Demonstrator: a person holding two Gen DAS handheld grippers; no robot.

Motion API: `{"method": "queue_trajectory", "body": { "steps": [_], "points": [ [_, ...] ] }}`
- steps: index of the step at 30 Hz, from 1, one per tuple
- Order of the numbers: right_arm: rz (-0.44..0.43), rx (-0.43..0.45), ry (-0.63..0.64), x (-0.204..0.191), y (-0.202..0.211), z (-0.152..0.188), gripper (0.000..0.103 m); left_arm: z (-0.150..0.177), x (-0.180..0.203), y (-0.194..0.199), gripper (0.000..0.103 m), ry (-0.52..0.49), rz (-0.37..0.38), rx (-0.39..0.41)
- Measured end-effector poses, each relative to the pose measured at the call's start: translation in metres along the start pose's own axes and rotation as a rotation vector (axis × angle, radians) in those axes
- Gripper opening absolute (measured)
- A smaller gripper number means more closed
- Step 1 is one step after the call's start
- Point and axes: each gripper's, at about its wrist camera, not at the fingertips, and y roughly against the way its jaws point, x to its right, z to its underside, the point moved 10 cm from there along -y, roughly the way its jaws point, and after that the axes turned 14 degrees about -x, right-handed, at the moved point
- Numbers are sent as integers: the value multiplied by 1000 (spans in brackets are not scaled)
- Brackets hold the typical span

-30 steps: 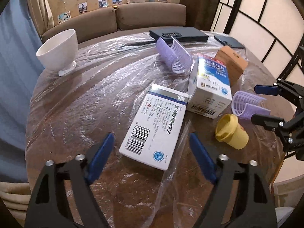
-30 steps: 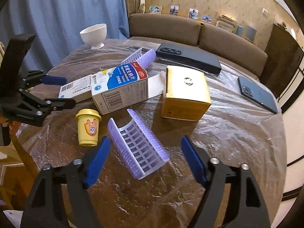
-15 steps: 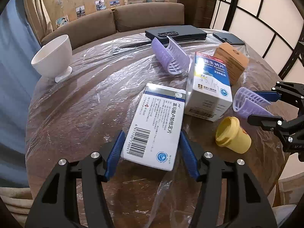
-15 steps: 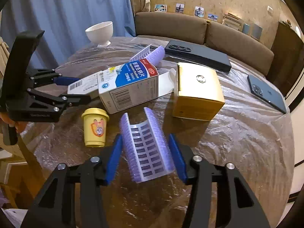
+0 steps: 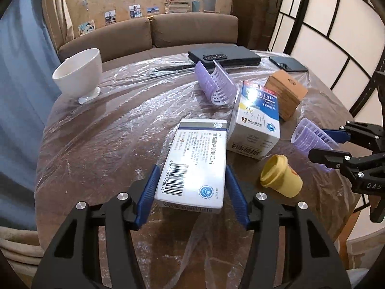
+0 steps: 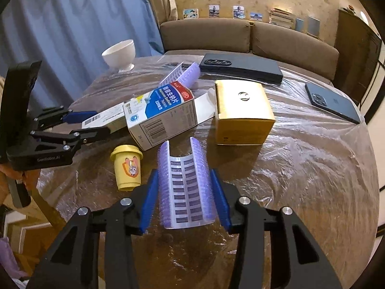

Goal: Collect trash
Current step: 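Grasp the white medicine box with the left tool while the right tool grasps the purple hair roller, then carry the white medicine box and purple roller over the white bin with both tools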

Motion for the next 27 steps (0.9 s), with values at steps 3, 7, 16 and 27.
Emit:
{"method": "queue_trajectory", "body": {
  "steps": [3,7,16,27],
  "points": [
    [0,2,-9,0,3,2,43,2,0,7,56,12,13,13],
    [3,5,-21,-2,6,6,43,3,1,18,55,20,20,34],
    [-4,16,-41,-7,14,12,43,8,2,37,55,44,27,72],
    [-8,26,-33,-19,26,23,42,27,6,52,55,62,40,85]
  ]
}}
